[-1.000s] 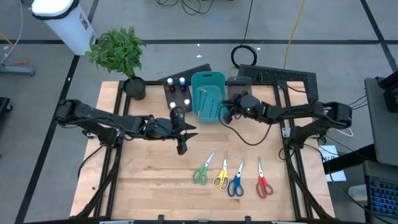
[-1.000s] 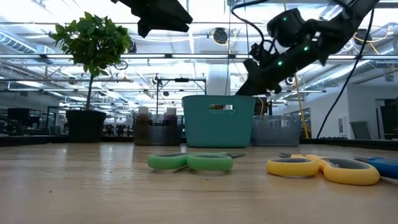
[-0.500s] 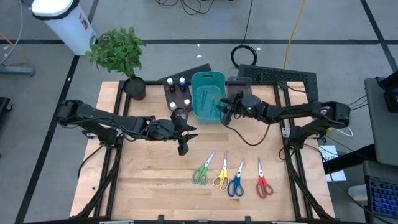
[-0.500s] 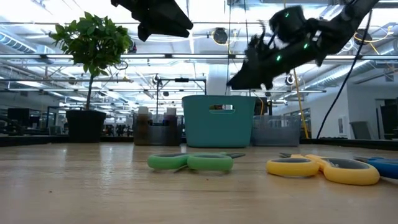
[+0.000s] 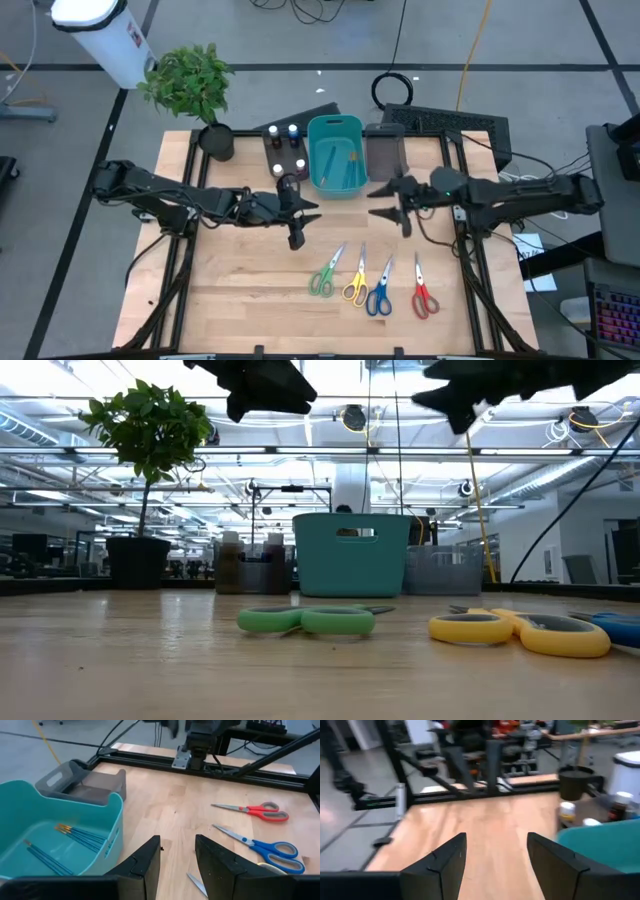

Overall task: Pick & Place Paint Supplies
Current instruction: Put the red scissor into the right black bin

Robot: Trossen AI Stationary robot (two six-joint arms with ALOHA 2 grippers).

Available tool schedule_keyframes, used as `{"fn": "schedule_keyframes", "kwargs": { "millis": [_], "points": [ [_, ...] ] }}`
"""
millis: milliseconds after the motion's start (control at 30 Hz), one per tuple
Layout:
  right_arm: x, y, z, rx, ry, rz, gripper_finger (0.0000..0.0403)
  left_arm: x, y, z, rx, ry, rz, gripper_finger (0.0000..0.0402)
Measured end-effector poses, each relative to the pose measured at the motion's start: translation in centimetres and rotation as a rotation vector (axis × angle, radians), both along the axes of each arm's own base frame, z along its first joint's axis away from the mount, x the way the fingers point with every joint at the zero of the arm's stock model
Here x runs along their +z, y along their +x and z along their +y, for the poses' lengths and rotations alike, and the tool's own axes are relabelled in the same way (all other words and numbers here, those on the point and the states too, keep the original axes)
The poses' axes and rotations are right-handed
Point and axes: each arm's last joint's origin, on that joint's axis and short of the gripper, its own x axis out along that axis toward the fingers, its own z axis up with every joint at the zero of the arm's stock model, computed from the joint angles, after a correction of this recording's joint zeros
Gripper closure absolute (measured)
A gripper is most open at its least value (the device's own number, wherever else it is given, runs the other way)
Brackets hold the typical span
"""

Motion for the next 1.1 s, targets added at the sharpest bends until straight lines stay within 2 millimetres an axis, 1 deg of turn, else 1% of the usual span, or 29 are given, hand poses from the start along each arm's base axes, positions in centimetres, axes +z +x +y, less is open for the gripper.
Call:
{"fn": "schedule_keyframes", "kwargs": {
  "millis": [67, 167, 300, 500, 600, 700, 867, 967, 1033, 1100],
  "points": [
    [-0.3, -0.4, 1.0, 0.048, 0.008, -0.005, 0.0209, 0.0, 0.0, 0.0, 0.004, -0.014, -0.005, 0.027],
    [-1.4, -1.1, 2.4, 0.121, 0.021, 0.019, 0.0218, 0.2, 0.1, 0.0, 0.013, -0.04, -0.035, 0.027],
    [-2.6, -2.1, 3.6, 0.189, 0.048, 0.03, 0.0229, 0.3, 0.1, 0.0, 0.01, -0.032, -0.035, 0.027],
    [-2.6, -4.4, 4.6, 0.267, 0.065, -0.014, 0.0242, 0.3, 0.1, 0.2, -0.008, 0.021, -0.025, 0.027],
    [-2.6, -5.6, 4.9, 0.303, 0.09, -0.052, 0.0247, 1.2, -0.7, -0.2, -0.029, 0.033, -0.042, 0.027],
    [-2.8, -6.7, 5.2, 0.351, 0.109, -0.082, 0.025, 2.4, -1.7, -1.0, -0.095, 0.087, -0.065, 0.027],
    [-3.6, -8.1, 5.8, 0.423, 0.134, -0.107, 0.0253, 3.7, -4.6, -2.0, -0.192, 0.146, -0.113, 0.027],
    [-3.8, -8.6, 6.1, 0.462, 0.143, -0.148, 0.0253, 3.4, -6.7, -2.1, -0.222, 0.164, -0.12, 0.027],
    [-3.9, -8.7, 6.3, 0.482, 0.138, -0.17, 0.0253, 3.1, -8.3, -1.8, -0.244, 0.205, -0.123, 0.027],
    [-3.8, -8.8, 6.5, 0.495, 0.121, -0.188, 0.0253, 2.6, -10.3, -1.4, -0.276, 0.268, -0.058, 0.027]
  ]
}}
